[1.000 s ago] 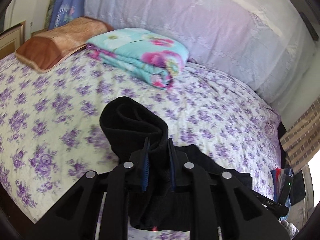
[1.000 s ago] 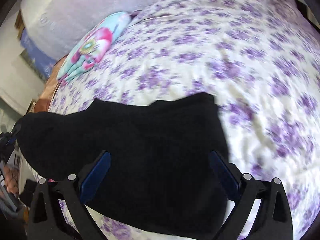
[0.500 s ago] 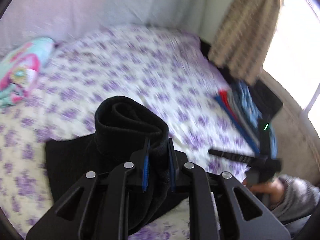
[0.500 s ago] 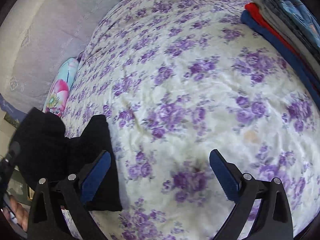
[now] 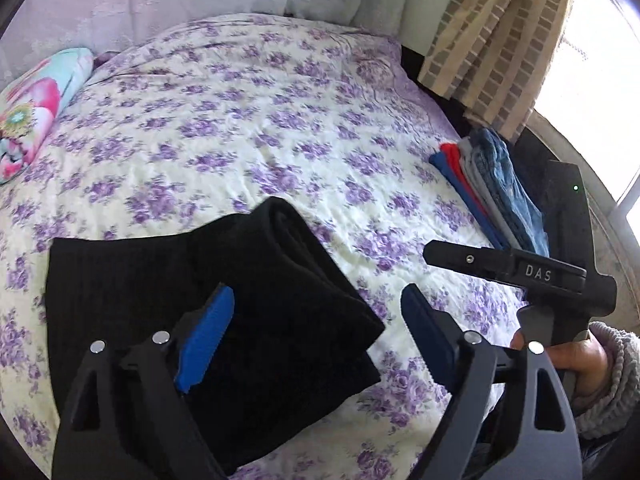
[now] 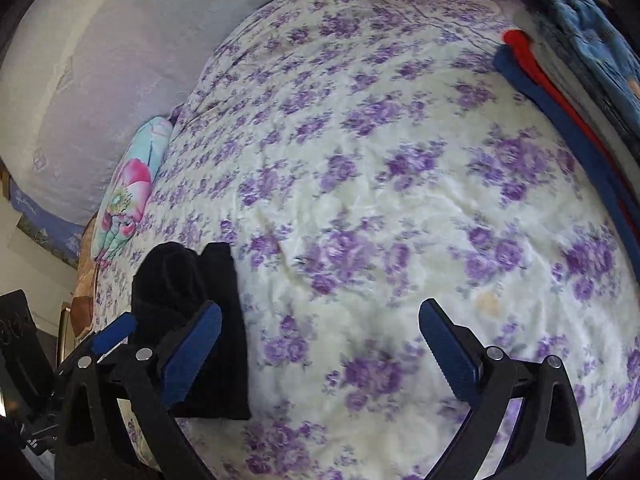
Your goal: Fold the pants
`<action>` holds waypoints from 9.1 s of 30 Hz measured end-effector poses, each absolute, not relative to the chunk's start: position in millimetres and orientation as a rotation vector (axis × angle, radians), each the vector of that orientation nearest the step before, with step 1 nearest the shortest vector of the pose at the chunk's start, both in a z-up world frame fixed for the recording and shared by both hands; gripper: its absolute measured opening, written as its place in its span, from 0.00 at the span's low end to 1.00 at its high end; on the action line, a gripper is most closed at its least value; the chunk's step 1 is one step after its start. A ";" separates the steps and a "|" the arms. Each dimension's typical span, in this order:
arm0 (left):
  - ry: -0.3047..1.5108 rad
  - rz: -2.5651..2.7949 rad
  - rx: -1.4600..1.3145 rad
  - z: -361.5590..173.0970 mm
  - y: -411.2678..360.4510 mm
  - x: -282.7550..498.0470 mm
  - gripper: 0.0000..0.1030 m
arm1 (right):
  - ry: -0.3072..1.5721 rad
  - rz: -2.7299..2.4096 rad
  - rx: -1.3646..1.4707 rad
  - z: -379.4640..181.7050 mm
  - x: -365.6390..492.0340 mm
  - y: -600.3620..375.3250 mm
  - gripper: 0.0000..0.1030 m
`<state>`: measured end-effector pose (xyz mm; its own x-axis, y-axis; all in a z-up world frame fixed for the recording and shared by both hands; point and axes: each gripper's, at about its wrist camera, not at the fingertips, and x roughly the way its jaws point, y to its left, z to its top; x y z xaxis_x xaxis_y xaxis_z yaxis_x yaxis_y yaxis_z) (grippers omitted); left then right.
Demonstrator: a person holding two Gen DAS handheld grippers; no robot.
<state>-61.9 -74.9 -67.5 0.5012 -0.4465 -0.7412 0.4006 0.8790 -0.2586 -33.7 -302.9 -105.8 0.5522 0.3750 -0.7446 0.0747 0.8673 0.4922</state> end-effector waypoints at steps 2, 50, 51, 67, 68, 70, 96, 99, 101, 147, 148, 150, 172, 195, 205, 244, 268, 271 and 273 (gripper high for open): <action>0.922 -0.433 -0.107 -65.2 -45.3 -61.2 0.84 | 0.967 0.250 0.463 -94.1 -23.0 -274.7 0.96; 1.159 -0.009 -0.216 -121.8 119.2 -53.4 0.94 | 1.028 0.167 -0.234 -99.0 -10.2 -190.9 0.96; 1.160 -0.009 -0.220 -121.9 119.5 -52.9 0.94 | 1.027 0.166 -0.235 -98.0 -9.4 -190.9 0.96; 1.206 -0.034 -0.277 -138.6 118.3 -25.4 0.94 | 1.080 0.333 -0.047 -106.8 16.5 -190.1 0.96; 1.210 -0.033 -0.277 -139.8 118.6 -23.4 0.94 | 1.093 0.359 0.001 -109.1 18.7 -192.5 0.96; 1.214 -0.027 -0.277 -141.5 119.8 -20.7 0.94 | 1.106 0.374 0.078 -111.5 22.9 -198.1 0.96; 1.265 -0.044 -0.236 -150.0 126.9 -47.5 0.95 | 1.007 0.275 0.090 -98.9 37.0 -202.4 0.96; 1.296 -0.041 -0.248 -156.8 127.7 -50.5 0.95 | 1.084 0.269 0.027 -114.6 52.2 -188.7 0.96; 1.294 -0.042 -0.265 -157.4 131.0 -53.1 0.95 | 1.121 0.250 -0.087 -131.1 43.8 -186.7 0.96; 1.203 -0.550 -0.716 -188.4 133.8 -60.6 0.95 | 1.164 0.738 0.987 -190.8 89.6 -257.4 0.96; 1.192 -0.555 -0.724 -189.0 136.2 -62.5 0.96 | 1.170 0.763 0.993 -191.2 90.9 -254.7 0.97; 1.165 -0.574 -0.726 -189.5 137.7 -67.9 0.96 | 1.184 0.804 0.989 -192.0 93.4 -249.2 0.97; 1.311 -0.713 -0.899 -220.5 137.0 -58.8 0.31 | 1.244 0.590 0.911 -201.8 74.9 -246.9 0.42; 0.941 -0.658 -0.492 -58.1 106.3 146.8 0.25 | 0.933 0.728 0.592 -33.6 267.4 -239.5 0.31; 0.929 -0.534 -0.463 -75.2 125.0 306.1 0.24 | 0.941 0.690 0.567 -68.8 421.2 -210.7 0.31; 0.913 0.007 -0.063 -58.3 64.6 232.7 0.95 | 0.775 0.119 0.127 -63.5 229.8 -188.8 0.96; 0.821 0.148 0.008 61.0 63.1 77.7 0.95 | 0.670 0.121 0.054 50.4 71.2 -132.9 0.96; 0.815 0.143 0.016 63.5 64.0 77.2 0.95 | 0.672 0.124 0.040 51.3 69.0 -127.7 0.96; 0.811 0.140 0.017 65.2 63.5 77.0 0.95 | 0.671 0.123 0.029 52.2 68.1 -124.9 0.96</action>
